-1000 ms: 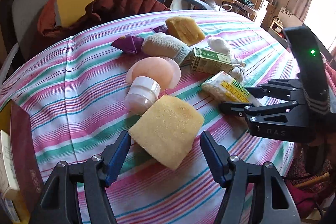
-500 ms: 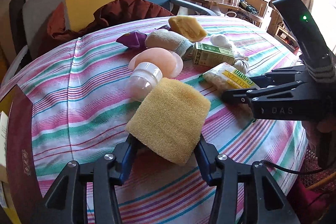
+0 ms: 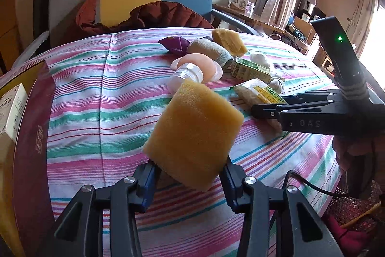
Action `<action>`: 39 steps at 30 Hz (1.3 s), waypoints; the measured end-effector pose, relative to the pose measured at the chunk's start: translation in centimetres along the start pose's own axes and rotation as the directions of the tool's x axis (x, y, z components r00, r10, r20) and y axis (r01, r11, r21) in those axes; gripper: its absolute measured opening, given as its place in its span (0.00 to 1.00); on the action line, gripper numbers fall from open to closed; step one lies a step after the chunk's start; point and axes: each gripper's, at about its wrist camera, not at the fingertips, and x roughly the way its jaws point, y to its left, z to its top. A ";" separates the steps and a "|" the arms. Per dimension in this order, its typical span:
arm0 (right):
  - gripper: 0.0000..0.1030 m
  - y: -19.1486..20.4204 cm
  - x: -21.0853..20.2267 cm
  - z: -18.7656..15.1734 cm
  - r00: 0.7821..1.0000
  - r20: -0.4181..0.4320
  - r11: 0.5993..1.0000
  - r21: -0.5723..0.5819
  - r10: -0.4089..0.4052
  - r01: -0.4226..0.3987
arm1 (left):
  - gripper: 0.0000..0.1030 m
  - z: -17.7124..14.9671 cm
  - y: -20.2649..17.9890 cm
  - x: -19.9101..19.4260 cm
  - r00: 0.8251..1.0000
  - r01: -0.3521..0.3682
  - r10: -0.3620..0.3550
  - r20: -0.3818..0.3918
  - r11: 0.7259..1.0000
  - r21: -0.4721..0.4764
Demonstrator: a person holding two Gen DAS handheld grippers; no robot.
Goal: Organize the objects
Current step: 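Grasp the yellow sponge with the left tool while the right tool holds the snack bag, then carry the sponge and snack bag into the gold tray and open both tools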
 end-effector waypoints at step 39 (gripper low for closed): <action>0.42 7.0 -4.9 -1.2 0.956 0.203 0.971 -0.159 0.210 -0.180 | 0.45 -3.3 21.7 -10.2 0.967 -0.247 0.240 -0.079 0.826 -0.506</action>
